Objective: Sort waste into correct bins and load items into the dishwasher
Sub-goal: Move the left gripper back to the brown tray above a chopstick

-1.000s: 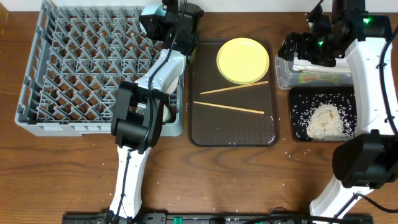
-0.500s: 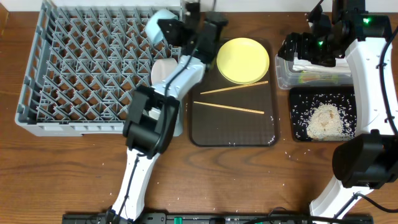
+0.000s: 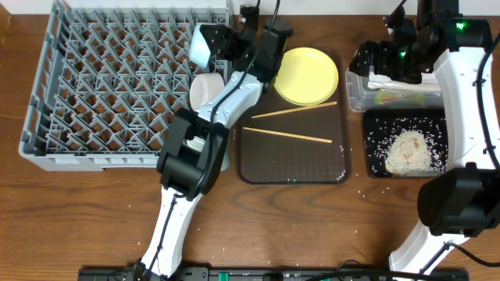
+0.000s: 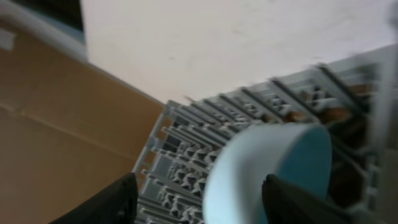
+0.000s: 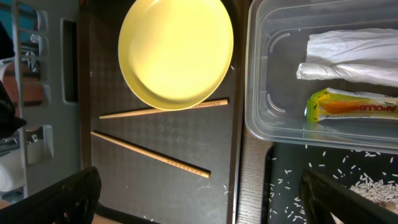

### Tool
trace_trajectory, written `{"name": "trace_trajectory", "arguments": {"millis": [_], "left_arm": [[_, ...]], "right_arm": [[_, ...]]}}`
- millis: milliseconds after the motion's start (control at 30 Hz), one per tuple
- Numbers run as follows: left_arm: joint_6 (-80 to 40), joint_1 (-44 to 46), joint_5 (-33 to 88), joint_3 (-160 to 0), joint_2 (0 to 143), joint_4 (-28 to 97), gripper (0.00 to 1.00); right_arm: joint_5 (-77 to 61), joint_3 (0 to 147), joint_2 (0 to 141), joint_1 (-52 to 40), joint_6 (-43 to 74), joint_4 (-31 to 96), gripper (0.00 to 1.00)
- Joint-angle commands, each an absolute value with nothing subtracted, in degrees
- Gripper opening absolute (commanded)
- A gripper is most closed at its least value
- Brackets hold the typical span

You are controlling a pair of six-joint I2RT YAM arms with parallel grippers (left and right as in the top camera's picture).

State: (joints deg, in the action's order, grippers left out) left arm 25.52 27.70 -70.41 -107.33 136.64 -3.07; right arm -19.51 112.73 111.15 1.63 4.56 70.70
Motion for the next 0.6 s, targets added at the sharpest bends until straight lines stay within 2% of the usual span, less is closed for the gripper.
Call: {"name": "trace_trajectory", "arguments": {"millis": [0, 133, 367, 433, 533, 567], "left_arm": [[24.8, 30.0, -65.2, -107.0, 136.2, -2.4, 0.67], [22.0, 31.7, -59.9, -107.0, 134.0, -1.8, 0.7], [-3.3, 30.6, -31.7, -107.2, 121.1, 19.5, 0.74], [-12.9, 29.6, -23.4, -107.2, 117.2, 26.8, 0.74], [-25.9, 28.7, -12.2, -107.2, 112.9, 39.4, 0.64], [-29.3, 28.7, -9.9, -107.2, 112.3, 42.5, 0.64]], "right_arm": [[-19.7, 112.7, 110.9, 0.8, 4.7, 70.7, 0.99], [-19.7, 112.7, 110.9, 0.8, 4.7, 70.7, 0.99], [-19.7, 112.7, 110.9, 0.8, 4.7, 70.7, 0.99], [-19.7, 112.7, 110.9, 0.8, 4.7, 70.7, 0.99], [-19.7, 112.7, 110.9, 0.8, 4.7, 70.7, 0.99], [-19.7, 112.7, 110.9, 0.8, 4.7, 70.7, 0.99]]}}
